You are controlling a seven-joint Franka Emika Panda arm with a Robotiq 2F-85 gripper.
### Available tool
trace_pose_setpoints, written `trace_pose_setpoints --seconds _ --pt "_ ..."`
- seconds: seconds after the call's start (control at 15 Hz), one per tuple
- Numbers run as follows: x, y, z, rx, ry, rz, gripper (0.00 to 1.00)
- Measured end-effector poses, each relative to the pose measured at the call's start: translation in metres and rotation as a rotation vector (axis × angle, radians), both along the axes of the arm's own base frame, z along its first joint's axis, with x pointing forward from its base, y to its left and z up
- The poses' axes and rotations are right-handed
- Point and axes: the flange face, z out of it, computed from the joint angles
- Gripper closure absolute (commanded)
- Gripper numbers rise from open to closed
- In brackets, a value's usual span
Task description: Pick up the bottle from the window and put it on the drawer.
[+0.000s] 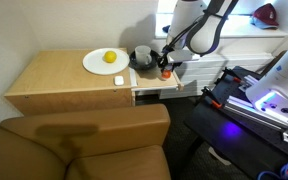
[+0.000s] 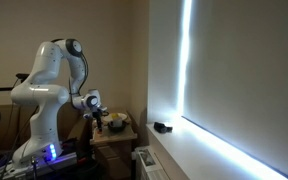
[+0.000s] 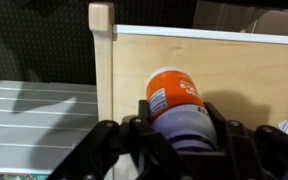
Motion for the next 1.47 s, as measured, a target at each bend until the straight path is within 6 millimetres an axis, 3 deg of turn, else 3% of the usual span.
trace_pose_setpoints --seconds 0.53,0.6,0.73,0.87,1.2,1.47 --pt "0.003 -0.012 -0.019 0.043 -0.037 -0.178 0.69" --pt "0.004 -0.012 -0.019 0.045 -0.038 -0.185 0.19" --pt "0.007 -0.012 -0.019 0.047 -0.040 -0.184 0.14" --pt "0.008 -0.011 -0.021 0.049 -0.035 -0.172 0.00" --pt "0.014 -0.022 -0.015 0.054 -0.040 -0.142 0.00" --pt "0.011 -0.048 0.021 0.081 -0.082 -0.076 0.00"
